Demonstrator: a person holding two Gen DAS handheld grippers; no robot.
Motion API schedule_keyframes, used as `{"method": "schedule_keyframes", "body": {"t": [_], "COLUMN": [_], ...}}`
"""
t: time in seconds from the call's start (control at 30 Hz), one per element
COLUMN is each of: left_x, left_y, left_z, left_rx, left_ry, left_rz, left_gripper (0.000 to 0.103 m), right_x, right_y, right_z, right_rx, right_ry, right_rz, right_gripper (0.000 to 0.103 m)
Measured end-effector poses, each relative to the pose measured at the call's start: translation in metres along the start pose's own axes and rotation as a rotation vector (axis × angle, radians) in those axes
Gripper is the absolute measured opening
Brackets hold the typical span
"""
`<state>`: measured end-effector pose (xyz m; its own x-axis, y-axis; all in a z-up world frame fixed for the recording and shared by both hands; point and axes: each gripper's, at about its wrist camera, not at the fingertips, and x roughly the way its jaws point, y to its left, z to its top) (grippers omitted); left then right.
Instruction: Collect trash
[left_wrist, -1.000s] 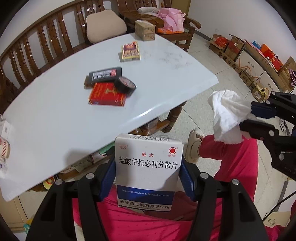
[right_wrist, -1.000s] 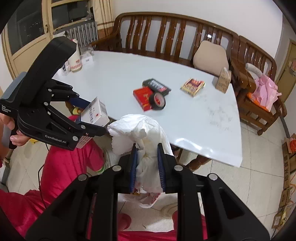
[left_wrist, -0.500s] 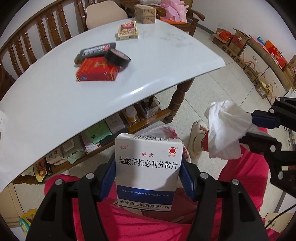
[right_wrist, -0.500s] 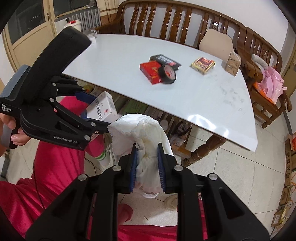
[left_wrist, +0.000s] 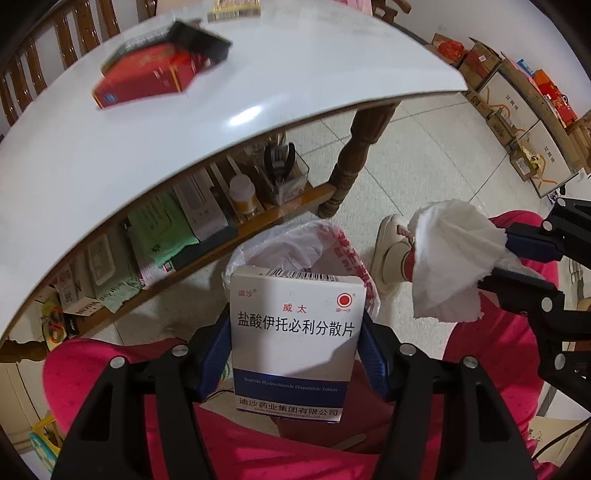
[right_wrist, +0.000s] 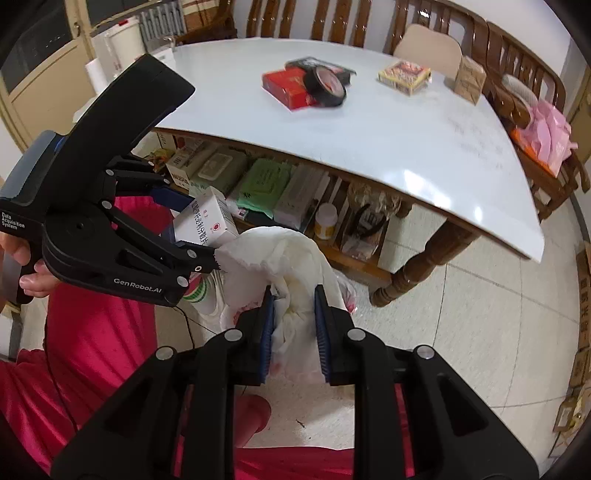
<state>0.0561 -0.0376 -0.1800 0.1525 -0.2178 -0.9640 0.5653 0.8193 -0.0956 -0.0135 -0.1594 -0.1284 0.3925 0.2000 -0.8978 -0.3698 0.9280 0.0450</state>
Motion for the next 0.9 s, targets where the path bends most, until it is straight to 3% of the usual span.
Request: {"method": "schedule_keyframes", "body": {"t": [0.47, 0.9], "left_x": [0.073, 0.146], "left_y": [0.009, 0.016], "left_z": [0.004, 0.01], "left_rx": [-0.041, -0.106], "left_ry": [0.111, 0.248], "left_rz": [-0.048, -0.044], "left_gripper": [0.06, 0.06], "right_x": [0.065, 0.137], "right_y": [-0.022, -0.038], "right_z": [-0.012, -0.027], "right_rx": [0.093, 0.154], "right_ry": [0.086, 0.208], "right_rz": [0.019, 0.032], "right_gripper": [0.021, 0.021]}}
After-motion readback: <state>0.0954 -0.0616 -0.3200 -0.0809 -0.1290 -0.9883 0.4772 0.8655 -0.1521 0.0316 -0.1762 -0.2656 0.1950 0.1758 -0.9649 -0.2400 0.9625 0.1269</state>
